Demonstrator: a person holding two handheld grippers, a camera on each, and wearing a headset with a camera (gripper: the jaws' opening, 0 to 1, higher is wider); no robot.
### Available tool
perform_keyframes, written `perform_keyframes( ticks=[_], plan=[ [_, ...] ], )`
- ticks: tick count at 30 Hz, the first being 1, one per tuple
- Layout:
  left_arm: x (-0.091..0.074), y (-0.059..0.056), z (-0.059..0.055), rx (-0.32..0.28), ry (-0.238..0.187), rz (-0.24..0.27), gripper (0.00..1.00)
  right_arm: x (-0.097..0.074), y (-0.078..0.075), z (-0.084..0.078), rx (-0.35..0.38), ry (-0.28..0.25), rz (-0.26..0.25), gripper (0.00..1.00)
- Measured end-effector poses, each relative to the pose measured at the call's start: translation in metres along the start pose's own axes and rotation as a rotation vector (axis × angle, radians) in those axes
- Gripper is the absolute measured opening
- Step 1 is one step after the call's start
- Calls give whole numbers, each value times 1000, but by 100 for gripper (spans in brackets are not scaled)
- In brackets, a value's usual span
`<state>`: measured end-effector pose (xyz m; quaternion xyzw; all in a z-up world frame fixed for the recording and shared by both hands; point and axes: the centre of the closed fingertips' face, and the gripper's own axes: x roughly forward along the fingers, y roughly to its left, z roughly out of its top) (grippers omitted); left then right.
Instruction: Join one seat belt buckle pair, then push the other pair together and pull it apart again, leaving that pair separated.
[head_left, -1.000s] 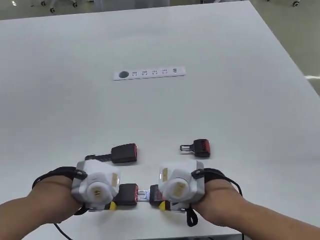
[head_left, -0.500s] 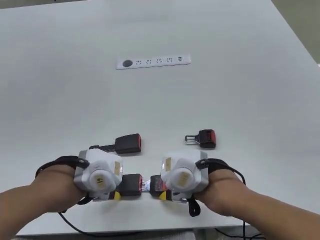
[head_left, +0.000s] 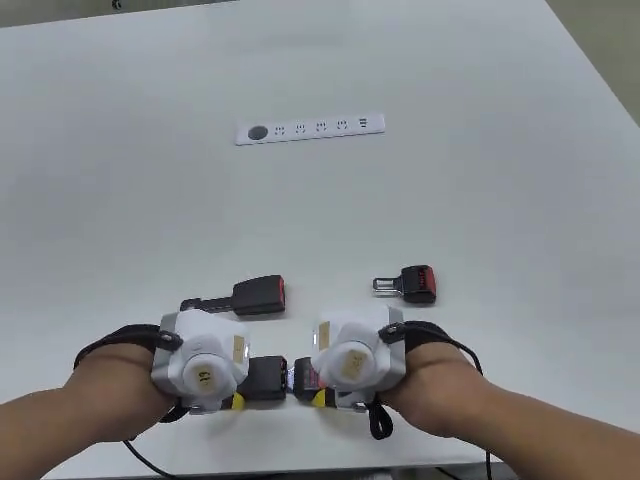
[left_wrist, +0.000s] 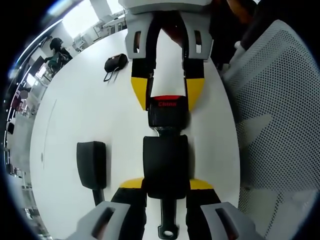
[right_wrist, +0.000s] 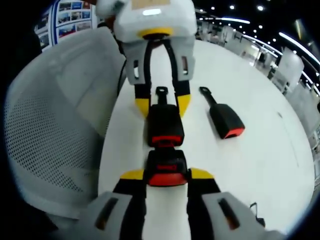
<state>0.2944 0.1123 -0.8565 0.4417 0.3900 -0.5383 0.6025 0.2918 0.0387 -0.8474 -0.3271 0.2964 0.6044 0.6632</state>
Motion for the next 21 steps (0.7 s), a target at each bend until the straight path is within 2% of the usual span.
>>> perform_keyframes(
  ticks=[5, 10, 14, 20, 21],
  plan=[
    [0, 0, -1, -9, -12, 6, 30, 1, 0, 1, 7, 8, -1, 28],
    [0, 0, 0, 7, -3, 4, 30, 4, 1, 4, 7, 9, -1, 28],
    [-2, 0, -2, 8, -15, 7, 30, 4, 1, -1, 4, -4, -3, 28],
    [-2, 1, -2, 15, -6, 10, 30, 4, 1, 0, -4, 2, -2, 28],
    [-2, 0, -2, 23, 6, 4, 30, 4, 1, -2, -11, -3, 1, 28]
  ],
)
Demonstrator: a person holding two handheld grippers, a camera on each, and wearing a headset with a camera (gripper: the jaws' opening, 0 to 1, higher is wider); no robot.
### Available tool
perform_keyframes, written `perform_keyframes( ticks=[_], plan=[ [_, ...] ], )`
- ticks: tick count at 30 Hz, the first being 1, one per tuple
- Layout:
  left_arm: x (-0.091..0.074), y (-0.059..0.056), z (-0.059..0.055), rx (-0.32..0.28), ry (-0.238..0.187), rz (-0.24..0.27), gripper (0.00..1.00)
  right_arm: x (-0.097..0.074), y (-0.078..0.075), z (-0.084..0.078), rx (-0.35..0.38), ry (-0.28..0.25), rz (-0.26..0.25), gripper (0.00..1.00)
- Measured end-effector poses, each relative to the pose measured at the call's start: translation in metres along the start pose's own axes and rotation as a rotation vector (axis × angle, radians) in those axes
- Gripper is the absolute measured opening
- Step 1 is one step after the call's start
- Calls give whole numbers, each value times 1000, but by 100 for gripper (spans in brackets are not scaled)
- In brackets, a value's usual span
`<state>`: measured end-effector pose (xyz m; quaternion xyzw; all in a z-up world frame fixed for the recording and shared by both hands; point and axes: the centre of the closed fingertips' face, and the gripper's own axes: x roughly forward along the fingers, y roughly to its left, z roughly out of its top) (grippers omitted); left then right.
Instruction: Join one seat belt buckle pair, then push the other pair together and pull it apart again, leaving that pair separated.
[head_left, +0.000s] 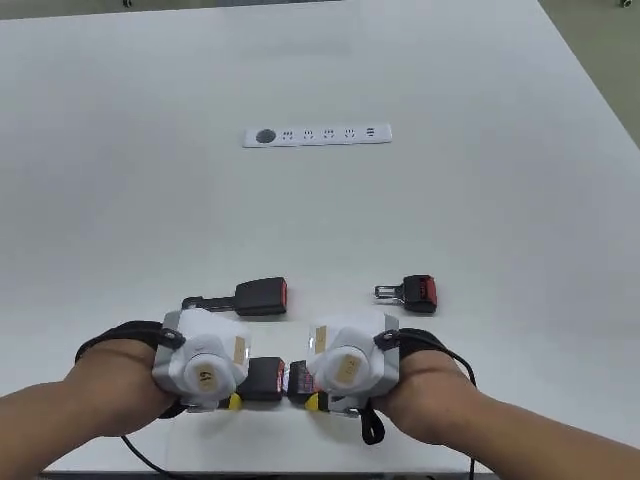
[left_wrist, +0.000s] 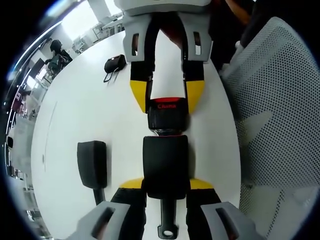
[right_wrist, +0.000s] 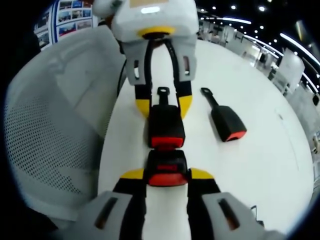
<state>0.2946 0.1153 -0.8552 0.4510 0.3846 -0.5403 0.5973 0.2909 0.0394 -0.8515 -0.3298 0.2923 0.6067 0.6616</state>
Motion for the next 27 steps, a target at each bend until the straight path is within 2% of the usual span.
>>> perform_keyframes(
  ticks=[3, 8, 15, 16, 17, 19, 24, 27],
  plan=[
    [-1, 1, -1, 10, 9, -1, 30, -2, -1, 0, 0, -27, 9, 29],
    [-2, 2, -3, -34, -27, -1, 30, -2, 0, 1, 3, -34, 11, 29],
    [-2, 0, -2, -20, -18, 5, 31, -3, -1, 3, -4, -34, 25, 30],
    [-1, -1, -1, -20, -15, 4, 32, -3, -1, 2, -22, -28, 38, 30],
    [-1, -3, -1, -6, -10, 0, 32, -3, -3, 1, -80, -14, 46, 31],
    [-1, -2, -1, 13, -2, 10, 33, -3, -3, 1, -32, -24, 58, 31],
    [-3, -3, -1, 18, 5, 17, 33, -7, -2, 6, -16, -36, 56, 32],
    [-11, -3, 6, -11, -29, 15, 34, -13, 1, 12, -11, -55, 62, 33]
  ],
)
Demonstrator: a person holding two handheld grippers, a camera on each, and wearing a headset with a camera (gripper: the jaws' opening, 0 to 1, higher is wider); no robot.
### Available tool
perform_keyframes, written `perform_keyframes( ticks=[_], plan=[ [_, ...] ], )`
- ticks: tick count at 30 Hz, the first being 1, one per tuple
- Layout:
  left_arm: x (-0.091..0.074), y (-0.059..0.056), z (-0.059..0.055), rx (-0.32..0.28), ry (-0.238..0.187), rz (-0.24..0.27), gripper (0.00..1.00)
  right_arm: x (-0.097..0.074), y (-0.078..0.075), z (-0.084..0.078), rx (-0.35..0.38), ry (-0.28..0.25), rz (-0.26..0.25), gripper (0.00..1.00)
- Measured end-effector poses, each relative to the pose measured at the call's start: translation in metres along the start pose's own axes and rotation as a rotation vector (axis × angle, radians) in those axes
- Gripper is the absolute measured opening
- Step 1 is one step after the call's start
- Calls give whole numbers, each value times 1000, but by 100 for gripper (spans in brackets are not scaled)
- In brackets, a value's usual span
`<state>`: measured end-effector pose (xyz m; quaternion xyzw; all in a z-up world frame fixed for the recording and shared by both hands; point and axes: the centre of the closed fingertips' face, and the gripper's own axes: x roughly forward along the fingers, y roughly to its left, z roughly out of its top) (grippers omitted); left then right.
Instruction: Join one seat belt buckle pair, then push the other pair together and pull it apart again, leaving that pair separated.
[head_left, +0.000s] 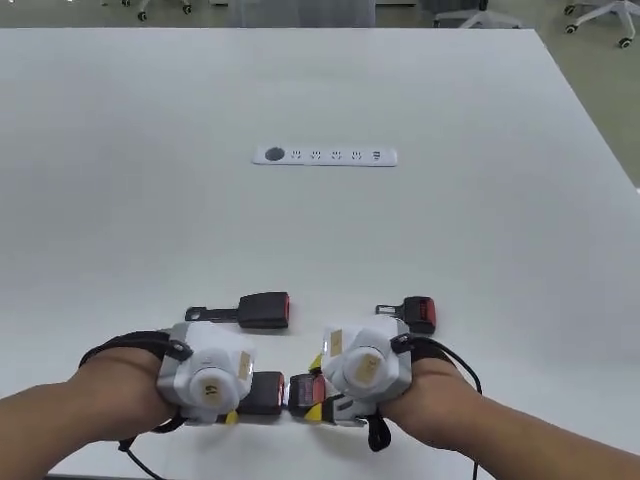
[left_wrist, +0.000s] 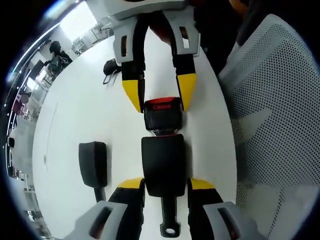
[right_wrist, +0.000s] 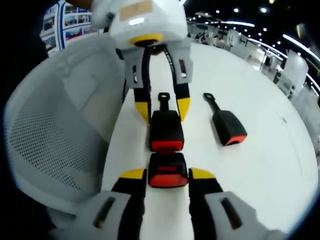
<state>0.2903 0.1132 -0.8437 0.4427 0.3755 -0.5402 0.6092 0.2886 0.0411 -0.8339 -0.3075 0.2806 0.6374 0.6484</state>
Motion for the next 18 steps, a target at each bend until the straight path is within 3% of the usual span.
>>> perform_keyframes(
  ticks=[3, 4, 8, 13, 18],
  plan=[
    [-13, 8, 9, -39, -28, 11, 35, -11, -4, 3, -7, 14, -6, 34],
    [-19, 12, 13, -37, -37, 17, 37, -15, -9, 5, -43, 6, -26, 35],
    [-28, 39, 21, -44, -66, 72, 37, -33, -25, 1, -36, -15, -54, 34],
    [-26, 74, 19, -80, -53, 114, 39, -51, -56, -23, -17, 12, -97, 34],
    [-21, 109, 13, -119, -45, 157, 48, -71, -87, -55, -4, 68, -140, 35]
  ],
)
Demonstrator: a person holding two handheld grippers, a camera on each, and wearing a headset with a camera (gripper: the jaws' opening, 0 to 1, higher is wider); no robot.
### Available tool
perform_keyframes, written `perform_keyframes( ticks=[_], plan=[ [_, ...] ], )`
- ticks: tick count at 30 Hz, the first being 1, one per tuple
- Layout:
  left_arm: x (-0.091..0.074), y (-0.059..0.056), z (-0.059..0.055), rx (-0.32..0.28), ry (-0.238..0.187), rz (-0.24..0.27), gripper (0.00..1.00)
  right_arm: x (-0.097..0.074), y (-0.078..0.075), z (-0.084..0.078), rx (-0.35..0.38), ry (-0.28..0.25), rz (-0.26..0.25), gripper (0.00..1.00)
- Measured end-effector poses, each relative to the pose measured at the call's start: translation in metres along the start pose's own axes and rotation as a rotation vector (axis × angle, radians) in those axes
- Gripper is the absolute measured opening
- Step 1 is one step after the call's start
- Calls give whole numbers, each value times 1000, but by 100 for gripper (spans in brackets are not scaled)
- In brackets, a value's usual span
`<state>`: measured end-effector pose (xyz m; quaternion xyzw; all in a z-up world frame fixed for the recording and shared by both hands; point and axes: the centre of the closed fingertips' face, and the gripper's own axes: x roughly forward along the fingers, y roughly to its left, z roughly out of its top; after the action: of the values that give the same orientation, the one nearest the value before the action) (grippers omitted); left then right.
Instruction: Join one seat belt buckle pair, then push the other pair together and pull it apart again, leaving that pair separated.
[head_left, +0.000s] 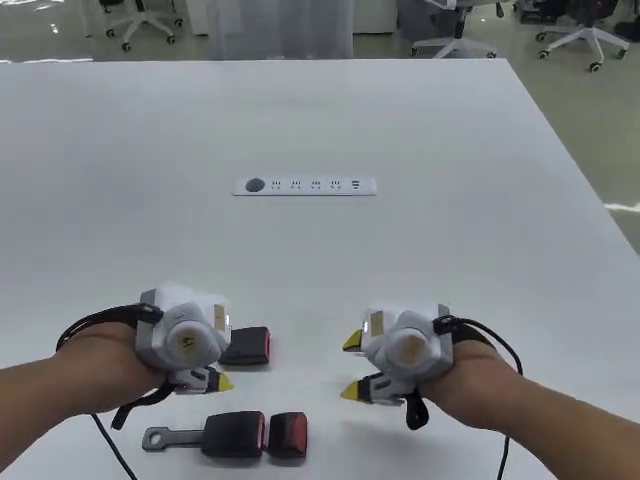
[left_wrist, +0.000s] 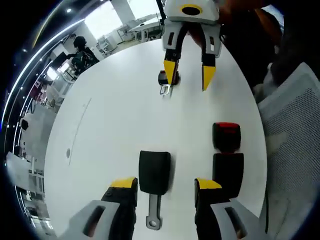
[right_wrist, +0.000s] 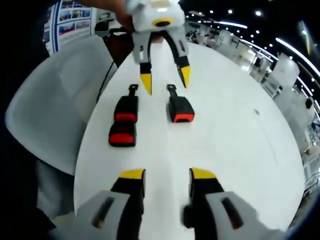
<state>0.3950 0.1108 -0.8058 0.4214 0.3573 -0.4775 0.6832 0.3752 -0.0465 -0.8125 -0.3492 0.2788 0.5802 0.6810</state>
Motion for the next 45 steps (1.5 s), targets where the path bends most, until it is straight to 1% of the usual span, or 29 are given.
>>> perform_keyframes(
  ticks=[1, 2, 3, 6, 8, 10, 11, 12, 13, 14, 17, 19, 20, 21, 22, 23, 24, 25, 26, 27, 31, 34, 37, 40, 43, 45],
  plan=[
    [1, 2, -1, -3, 3, 1, 50, -1, -2, -3, 2, 7, -3, 36],
    [4, 6, -4, -9, 15, 0, 51, -4, -8, -12, 3, 26, -13, 37],
    [7, 8, -5, -10, 20, -4, 52, -6, -12, -16, -1, 29, -20, 37],
    [18, 13, -10, 8, 32, -28, 52, -11, -27, -36, 34, 46, -40, 39],
    [25, 15, -15, 1, 36, -49, 51, -10, -27, -47, 65, 63, -20, 39],
    [30, 15, -18, 5, 38, -58, 50, -8, -33, -60, 55, 89, -29, 41],
    [34, 15, -21, 10, 42, -71, 50, -8, -32, -66, 65, 99, -19, 42],
    [37, 14, -22, 13, 48, -80, 50, -7, -33, -67, 62, 92, -19, 45],
    [38, 13, -22, 19, 48, -84, 50, -7, -32, -70, 71, 98, -12, 46],
    [41, 12, -24, 27, 53, -98, 49, -6, -34, -74, 67, 105, -13, 45],
    [47, 11, -23, 43, 52, -113, 49, -5, -40, -80, 85, 108, -21, 44],
    [48, 9, -23, 48, 56, -132, 47, -3, -43, -85, 88, 116, -17, 42],
    [48, 11, -20, 46, 47, -130, 47, -3, -44, -87, 90, 121, -10, 40],
    [49, 13, -20, 51, 47, -128, 48, -2, -42, -89, 92, 128, 2, 34],
    [50, 14, -19, 52, 45, -131, 48, -1, -41, -90, 93, 124, 11, 34],
    [50, 12, -19, 50, 45, -140, 43, -1, -43, -89, 98, 116, 13, 33],
    [50, 4, -20, 33, 53, -180, 36, 0, -42, -89, 94, 118, 17, 33],
    [51, 4, -14, 73, 29, -179, 33, 0, -42, -89, 90, 123, 22, 33],
    [49, 4, -16, 98, 44, -166, 33, 0, -42, -88, 96, 129, 25, 33],
    [49, 1, -16, 65, 46, -169, 33, 0, -42, -89, 81, 133, 32, 33],
    [49, 3, -16, 69, 48, -171, 32, -1, -42, -89, 74, 121, 33, 33],
    [48, 1, -14, 77, 60, -181, 32, -1, -42, -89, 75, 108, 29, 33],
    [47, -1, -13, 76, 74, -188, 32, 0, -42, -87, 80, 128, 28, 33],
    [46, 0, -16, 86, 80, -184, 32, 9, -38, -75, 57, 137, 28, 33],
    [45, -1, -15, 105, 87, -176, 32, 18, -35, -62, 73, 132, 23, 33],
    [47, 2, -16, 110, 92, -174, 32, 24, -33, -52, 76, 124, 14, 33]
  ],
)
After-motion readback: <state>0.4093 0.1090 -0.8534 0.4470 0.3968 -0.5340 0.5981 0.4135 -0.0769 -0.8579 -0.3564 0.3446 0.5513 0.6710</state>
